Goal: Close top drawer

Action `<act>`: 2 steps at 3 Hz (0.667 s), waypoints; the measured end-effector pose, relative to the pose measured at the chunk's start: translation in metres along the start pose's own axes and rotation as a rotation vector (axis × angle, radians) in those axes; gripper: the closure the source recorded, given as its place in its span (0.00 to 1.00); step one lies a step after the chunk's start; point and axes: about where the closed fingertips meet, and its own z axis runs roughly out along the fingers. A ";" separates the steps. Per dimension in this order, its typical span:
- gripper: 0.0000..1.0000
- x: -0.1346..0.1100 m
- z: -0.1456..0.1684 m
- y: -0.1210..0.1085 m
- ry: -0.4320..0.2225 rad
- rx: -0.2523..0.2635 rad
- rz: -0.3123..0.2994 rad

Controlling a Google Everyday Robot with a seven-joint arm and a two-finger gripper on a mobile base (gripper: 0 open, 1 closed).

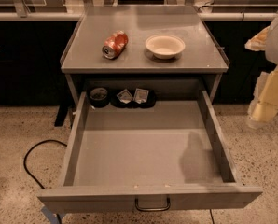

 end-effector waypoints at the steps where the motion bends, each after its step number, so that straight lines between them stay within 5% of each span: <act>1: 0.00 0.000 0.000 0.000 -0.001 0.000 0.000; 2: 0.00 0.001 0.004 0.002 -0.027 -0.001 0.005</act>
Offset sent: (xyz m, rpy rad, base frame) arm -0.0018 -0.0008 -0.0153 0.0632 0.0083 0.0062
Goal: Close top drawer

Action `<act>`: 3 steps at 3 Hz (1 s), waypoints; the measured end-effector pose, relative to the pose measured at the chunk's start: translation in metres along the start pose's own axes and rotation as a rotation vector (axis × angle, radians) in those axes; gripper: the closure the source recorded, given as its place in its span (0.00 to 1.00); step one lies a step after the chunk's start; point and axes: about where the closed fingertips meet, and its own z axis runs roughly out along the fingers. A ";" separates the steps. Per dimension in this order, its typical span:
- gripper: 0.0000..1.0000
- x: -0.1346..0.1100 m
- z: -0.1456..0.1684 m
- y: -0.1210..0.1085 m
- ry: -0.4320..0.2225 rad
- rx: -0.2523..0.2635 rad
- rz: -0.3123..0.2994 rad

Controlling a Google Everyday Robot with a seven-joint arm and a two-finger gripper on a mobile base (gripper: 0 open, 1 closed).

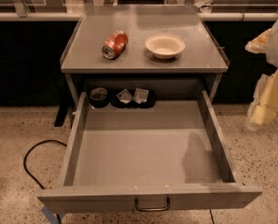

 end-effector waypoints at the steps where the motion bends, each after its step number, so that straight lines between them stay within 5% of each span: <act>1: 0.00 0.007 0.026 0.015 -0.050 -0.024 0.003; 3: 0.00 0.029 0.089 0.095 -0.100 -0.122 0.032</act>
Offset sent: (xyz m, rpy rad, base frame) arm -0.0609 0.0102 -0.1347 0.1541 0.0862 0.0234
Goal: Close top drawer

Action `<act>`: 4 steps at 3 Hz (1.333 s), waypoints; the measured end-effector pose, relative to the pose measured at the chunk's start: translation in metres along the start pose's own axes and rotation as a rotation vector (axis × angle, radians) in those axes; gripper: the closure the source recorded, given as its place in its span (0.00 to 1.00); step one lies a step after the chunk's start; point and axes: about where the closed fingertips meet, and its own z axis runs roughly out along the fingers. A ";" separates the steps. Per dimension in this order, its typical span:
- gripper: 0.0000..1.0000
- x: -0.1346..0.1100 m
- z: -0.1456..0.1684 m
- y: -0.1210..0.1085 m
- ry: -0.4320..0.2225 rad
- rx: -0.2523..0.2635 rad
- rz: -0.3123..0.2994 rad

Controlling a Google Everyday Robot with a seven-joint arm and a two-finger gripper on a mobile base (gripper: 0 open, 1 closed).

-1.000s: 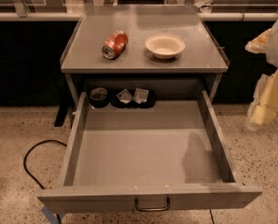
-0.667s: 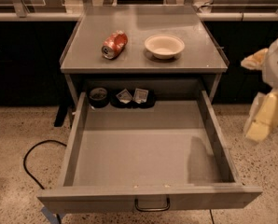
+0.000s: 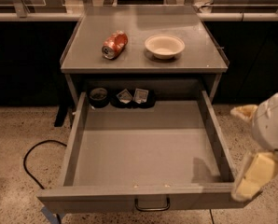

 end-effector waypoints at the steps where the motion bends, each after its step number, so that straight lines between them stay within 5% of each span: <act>1: 0.00 0.016 0.018 0.042 0.001 -0.064 -0.008; 2: 0.00 0.029 0.036 0.085 -0.001 -0.160 -0.055; 4: 0.00 0.035 0.052 0.095 0.001 -0.201 -0.040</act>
Offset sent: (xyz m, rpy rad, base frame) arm -0.1236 0.0097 -0.0774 0.0458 0.2100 0.1807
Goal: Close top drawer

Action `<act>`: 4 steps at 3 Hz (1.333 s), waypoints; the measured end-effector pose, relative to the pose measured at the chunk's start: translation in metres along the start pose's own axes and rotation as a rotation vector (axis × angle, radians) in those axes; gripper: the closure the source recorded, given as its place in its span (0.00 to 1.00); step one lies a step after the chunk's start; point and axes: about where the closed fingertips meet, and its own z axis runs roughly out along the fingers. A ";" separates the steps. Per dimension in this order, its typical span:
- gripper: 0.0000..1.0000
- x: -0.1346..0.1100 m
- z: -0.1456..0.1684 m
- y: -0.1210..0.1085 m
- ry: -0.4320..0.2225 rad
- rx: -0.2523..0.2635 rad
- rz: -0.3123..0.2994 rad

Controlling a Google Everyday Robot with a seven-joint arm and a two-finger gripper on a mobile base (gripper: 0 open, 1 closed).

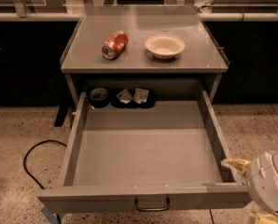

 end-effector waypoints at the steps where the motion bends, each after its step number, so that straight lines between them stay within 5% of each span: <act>1: 0.00 0.002 0.041 0.019 -0.014 -0.092 0.008; 2: 0.00 -0.005 0.075 0.046 -0.038 -0.198 -0.003; 4: 0.00 -0.018 0.109 0.088 -0.080 -0.333 -0.038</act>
Offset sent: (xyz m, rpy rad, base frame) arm -0.0761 0.0666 -0.1022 0.1350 0.3003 0.1250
